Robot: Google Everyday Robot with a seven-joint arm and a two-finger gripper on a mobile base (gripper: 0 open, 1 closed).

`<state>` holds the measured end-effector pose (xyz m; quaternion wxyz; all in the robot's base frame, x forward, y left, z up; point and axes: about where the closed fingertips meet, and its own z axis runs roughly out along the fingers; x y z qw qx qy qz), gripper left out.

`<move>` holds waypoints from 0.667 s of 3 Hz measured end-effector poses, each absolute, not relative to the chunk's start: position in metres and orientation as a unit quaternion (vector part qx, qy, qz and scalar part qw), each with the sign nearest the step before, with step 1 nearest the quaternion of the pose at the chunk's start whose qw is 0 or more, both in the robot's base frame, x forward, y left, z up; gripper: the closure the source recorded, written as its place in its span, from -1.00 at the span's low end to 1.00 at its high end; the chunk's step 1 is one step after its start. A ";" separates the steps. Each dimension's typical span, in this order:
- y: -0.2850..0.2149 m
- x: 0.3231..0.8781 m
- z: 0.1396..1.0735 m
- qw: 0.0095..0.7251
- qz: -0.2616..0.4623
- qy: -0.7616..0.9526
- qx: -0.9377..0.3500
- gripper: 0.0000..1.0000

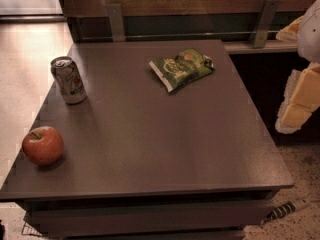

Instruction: Pick apple

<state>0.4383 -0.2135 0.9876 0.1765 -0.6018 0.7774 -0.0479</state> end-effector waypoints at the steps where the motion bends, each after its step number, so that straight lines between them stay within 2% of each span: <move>1: -0.214 0.438 0.988 0.177 -0.048 0.777 -0.602 -1.00; 2: -0.206 0.440 0.985 0.182 -0.042 0.773 -0.607 -1.00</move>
Offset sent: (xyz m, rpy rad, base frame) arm 0.0055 0.0155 -0.0106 0.0311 0.0121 0.0389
